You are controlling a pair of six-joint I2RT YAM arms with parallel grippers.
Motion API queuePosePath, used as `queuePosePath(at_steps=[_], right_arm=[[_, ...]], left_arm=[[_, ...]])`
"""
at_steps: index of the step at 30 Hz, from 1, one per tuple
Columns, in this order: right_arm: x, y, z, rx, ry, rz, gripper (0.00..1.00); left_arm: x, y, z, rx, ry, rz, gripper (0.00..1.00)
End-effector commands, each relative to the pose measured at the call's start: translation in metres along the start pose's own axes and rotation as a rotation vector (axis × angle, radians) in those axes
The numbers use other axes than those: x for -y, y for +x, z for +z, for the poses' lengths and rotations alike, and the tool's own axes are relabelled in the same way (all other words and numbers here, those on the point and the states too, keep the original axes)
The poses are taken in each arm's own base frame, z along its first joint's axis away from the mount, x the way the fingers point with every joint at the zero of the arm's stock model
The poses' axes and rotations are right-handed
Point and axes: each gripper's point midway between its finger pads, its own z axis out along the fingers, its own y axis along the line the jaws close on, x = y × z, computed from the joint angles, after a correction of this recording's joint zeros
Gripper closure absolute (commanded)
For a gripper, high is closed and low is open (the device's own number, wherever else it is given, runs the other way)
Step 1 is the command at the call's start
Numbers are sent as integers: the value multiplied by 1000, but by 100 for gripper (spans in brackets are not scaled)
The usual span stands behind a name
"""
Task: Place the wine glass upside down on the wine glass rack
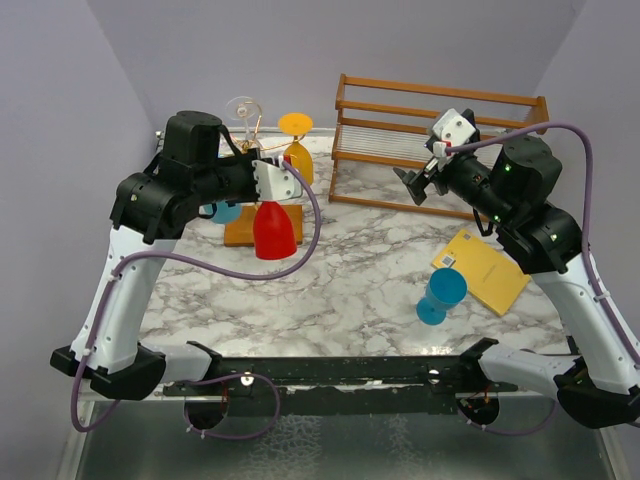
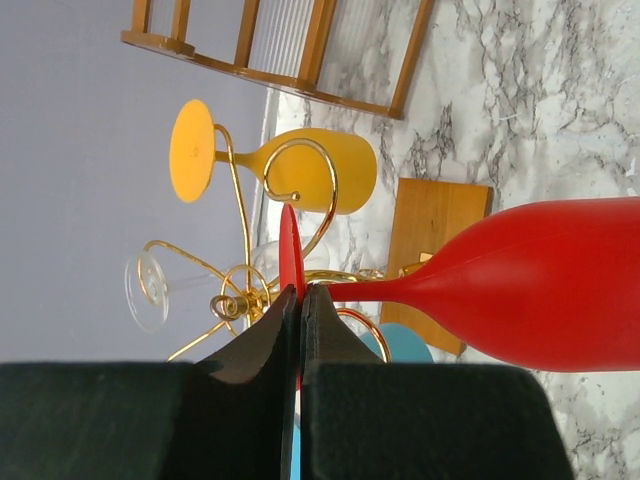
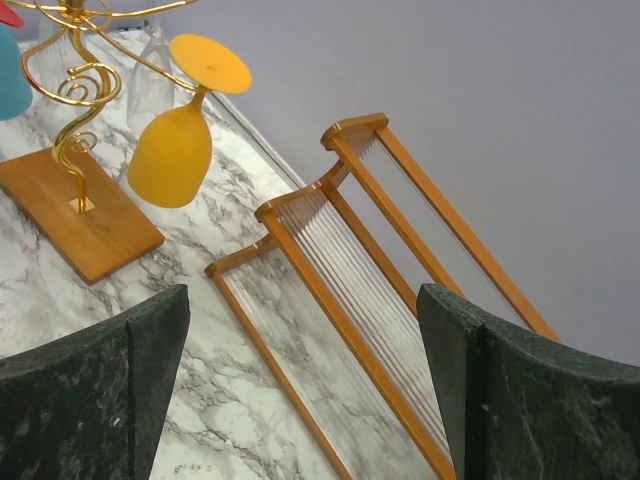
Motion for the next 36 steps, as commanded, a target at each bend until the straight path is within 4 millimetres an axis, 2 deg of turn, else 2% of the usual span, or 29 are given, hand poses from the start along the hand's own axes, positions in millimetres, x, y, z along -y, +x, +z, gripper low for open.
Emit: queuePosePath(at_steps=[1,11,21,36], right_arm=[[2,-6,-2,33,-1,-14,5],[1,-5,-2,32,-9,-17,5],[0,-4,0,28,-18,-16,5],[-2,-1,3,24,-32,-15,4]], left_arm=[[-15,1,0,-15,-64,35,100],[-26,16,7,-82,-115,37,100],[-22,27,16,-109,-115,27,100],[-26,46,15,-208,-143,47,100]])
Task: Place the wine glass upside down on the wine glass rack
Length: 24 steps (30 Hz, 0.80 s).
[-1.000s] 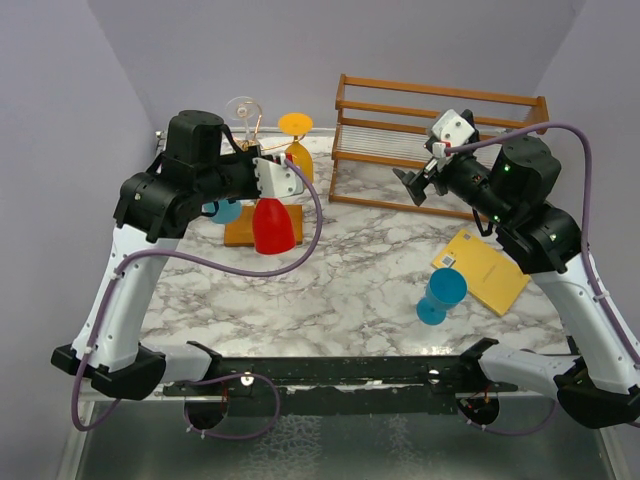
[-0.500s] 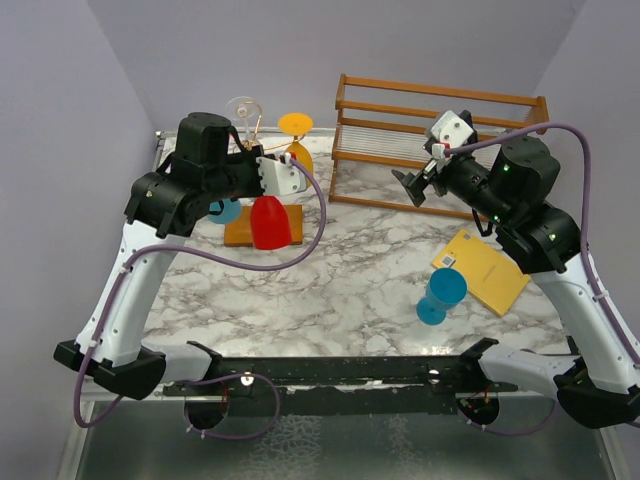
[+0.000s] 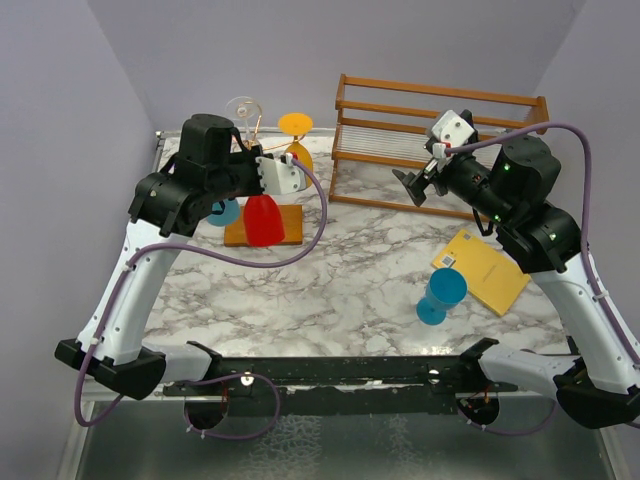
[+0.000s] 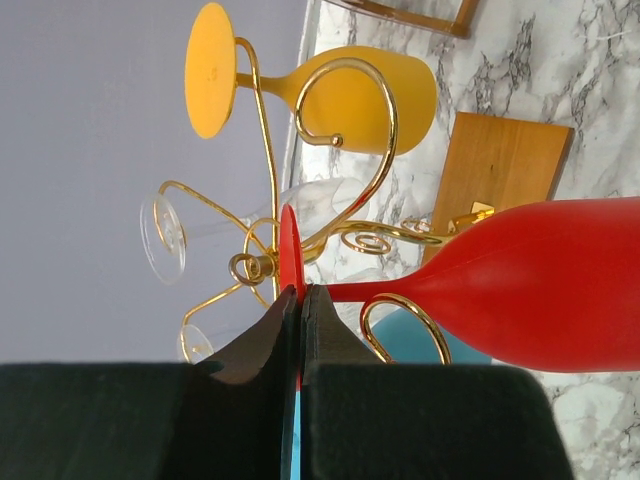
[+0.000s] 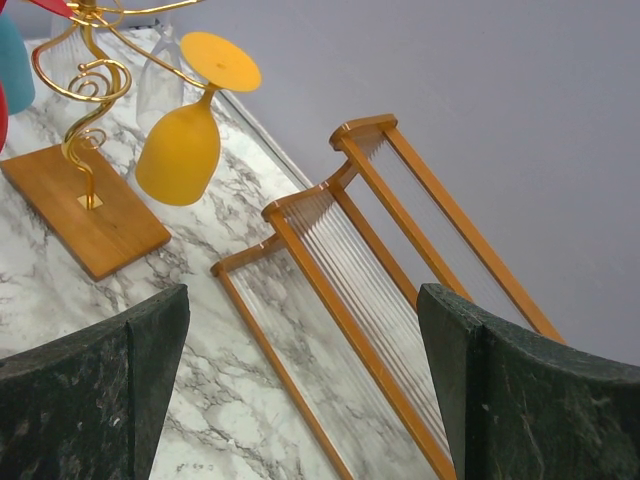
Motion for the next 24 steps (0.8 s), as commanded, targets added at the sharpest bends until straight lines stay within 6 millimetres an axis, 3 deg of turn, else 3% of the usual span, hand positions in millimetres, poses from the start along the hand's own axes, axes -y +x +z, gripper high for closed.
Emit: queuePosePath(at_steps=[1,24], right_arm=[[0,-4,2,23,-12,-9,4],[-1,0,1,18,-16,-11,4]], left_arm=[[-9,6,-2,-38,-45,22,100],[-10,12,-15,-76,-69,2,100]])
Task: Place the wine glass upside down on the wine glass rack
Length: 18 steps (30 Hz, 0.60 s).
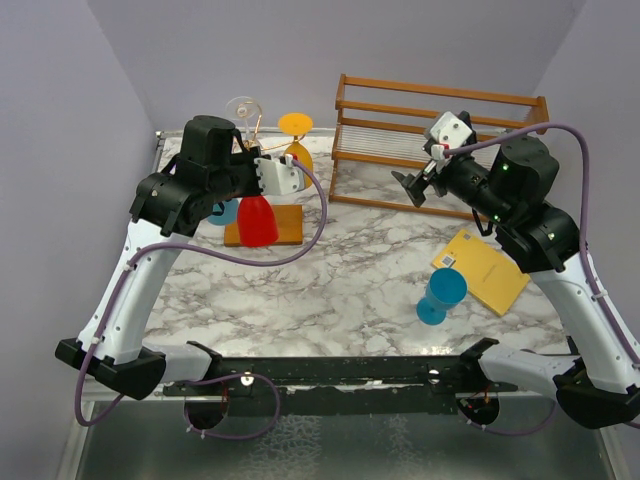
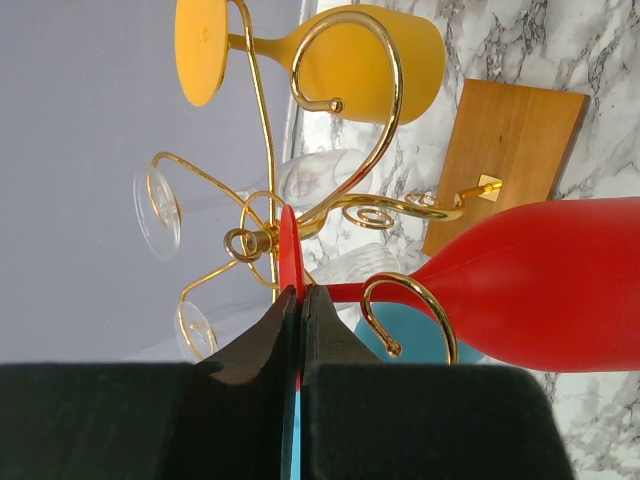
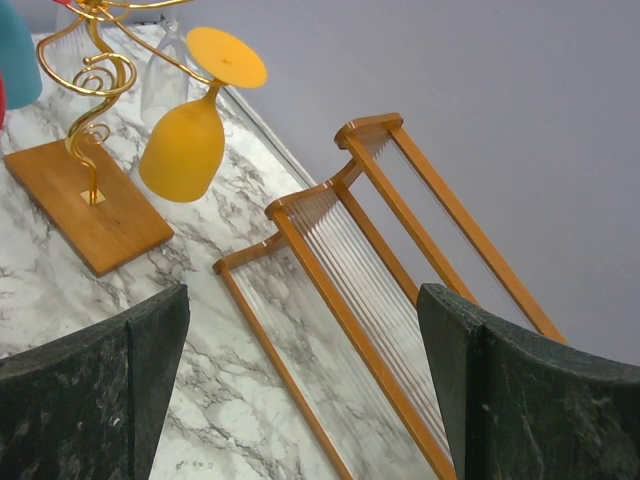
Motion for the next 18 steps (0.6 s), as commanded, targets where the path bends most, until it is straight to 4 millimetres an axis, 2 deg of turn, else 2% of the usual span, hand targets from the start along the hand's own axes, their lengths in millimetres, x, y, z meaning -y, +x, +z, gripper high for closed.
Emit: queuePosePath(at_steps=[1,18], right_arm=[[1,-3,1,21,-4,-6,4],[1,-2,1,20,-14,-2,4]], left_arm=[[-12,-1,-14,-4,-65,-12,100],[-14,4,-25,-37,-91,-11,100]])
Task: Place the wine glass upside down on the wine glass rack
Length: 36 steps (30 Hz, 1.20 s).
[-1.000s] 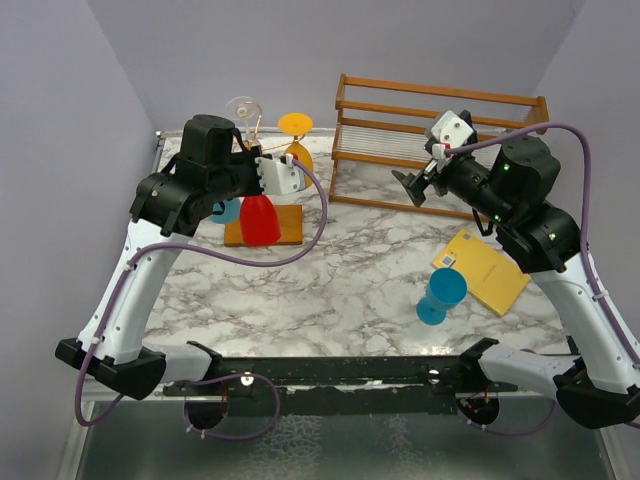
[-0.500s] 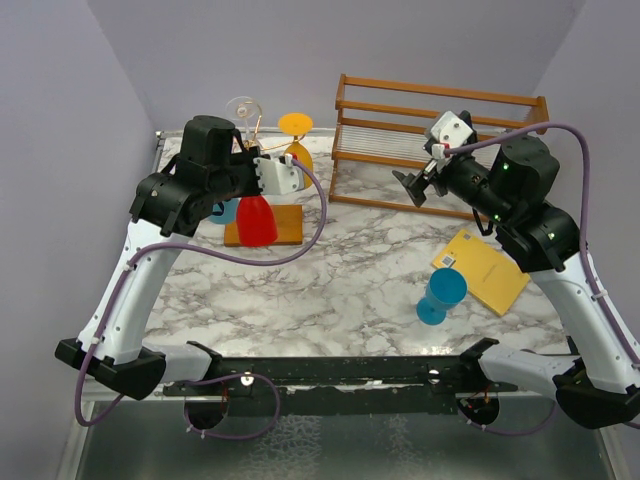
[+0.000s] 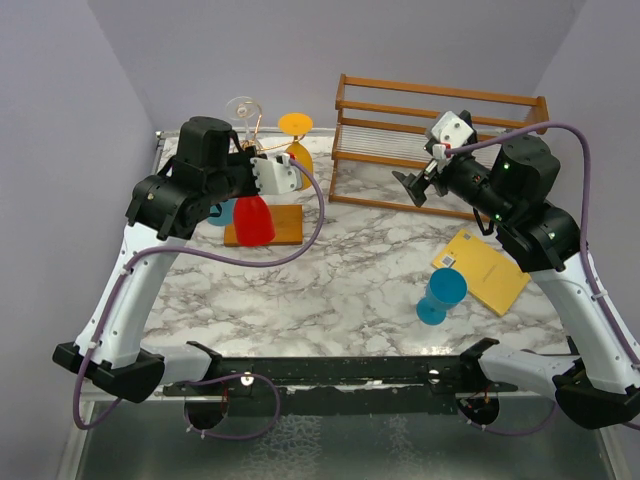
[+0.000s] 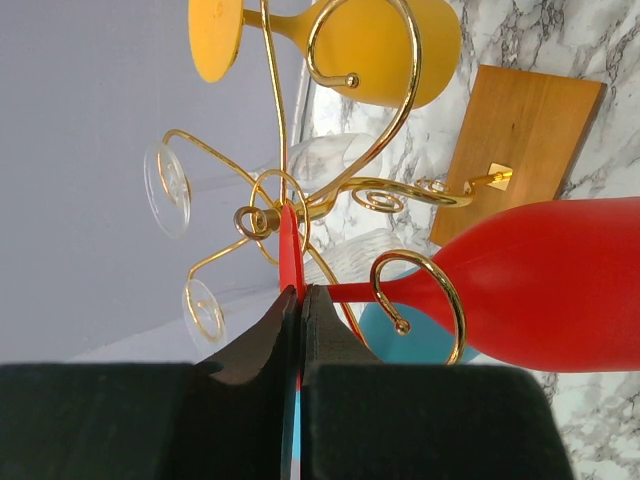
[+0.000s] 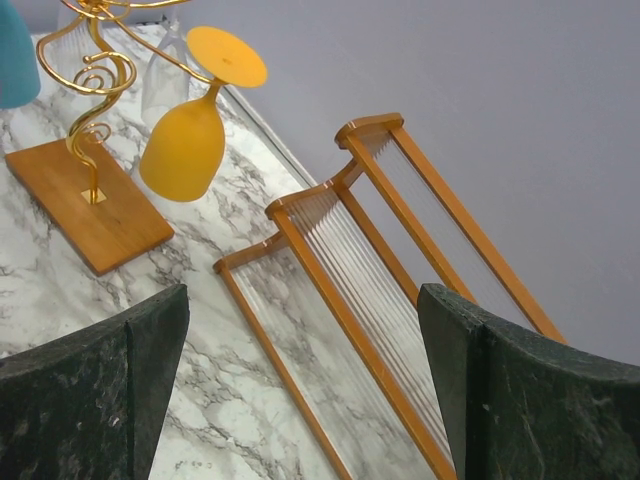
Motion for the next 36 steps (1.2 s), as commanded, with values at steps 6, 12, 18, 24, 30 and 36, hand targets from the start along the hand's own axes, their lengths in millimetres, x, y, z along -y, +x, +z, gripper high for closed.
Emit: queuePosePath(at_steps=[6,12,18,24,30,36], right_arm=[[0,-1,2,13,-10,-1,4],[0,0,1,12,-10,-1,4],[0,0,1,13,-11,-1,4],[0,0,1,13,-13,-1,4],[0,0,2,10,-16,0,4],[0,1,1,11,-21,2,4]], left_arm=[[-10,-1,-24,-6,-55,5,100],[-5,-3,-30,7,-26,17,100],[-5,-3,-35,8,-22,21,100],[3,-6,-39,27,13,38,100],[6,-16,-46,80,35,41,100],[11,-28,-51,148,63,44,99]])
